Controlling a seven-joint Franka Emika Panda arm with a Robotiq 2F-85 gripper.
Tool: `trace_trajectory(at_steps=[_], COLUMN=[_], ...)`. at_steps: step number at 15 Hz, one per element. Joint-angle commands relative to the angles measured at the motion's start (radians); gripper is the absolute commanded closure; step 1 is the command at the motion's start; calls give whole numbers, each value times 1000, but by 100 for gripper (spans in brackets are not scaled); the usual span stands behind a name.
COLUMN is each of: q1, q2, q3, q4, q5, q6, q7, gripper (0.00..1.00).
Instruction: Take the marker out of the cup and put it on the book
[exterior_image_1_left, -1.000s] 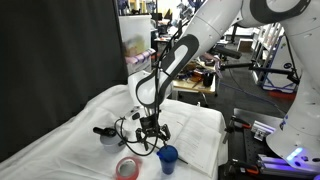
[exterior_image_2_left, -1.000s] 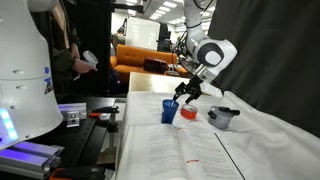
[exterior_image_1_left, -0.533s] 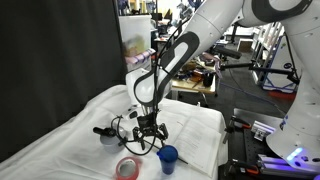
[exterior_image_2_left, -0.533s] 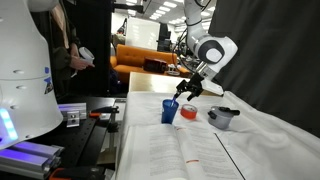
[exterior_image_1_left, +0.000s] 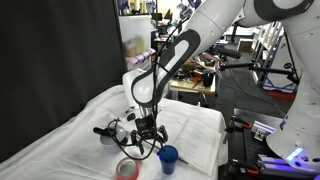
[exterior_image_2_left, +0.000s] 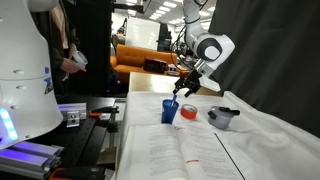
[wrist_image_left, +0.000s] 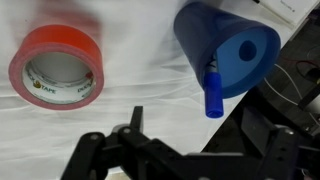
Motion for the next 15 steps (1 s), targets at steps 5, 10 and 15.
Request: trace_trajectory(at_steps=[5, 10, 15], q1=[-4, 1, 2], q2=[-67, -51, -2], q3=[0, 0, 2], q4=[-56, -61, -39], q5=[45, 60, 60], q6=[-65, -56, -34], q7=[-7, -21, -42], gripper=[0, 0, 0])
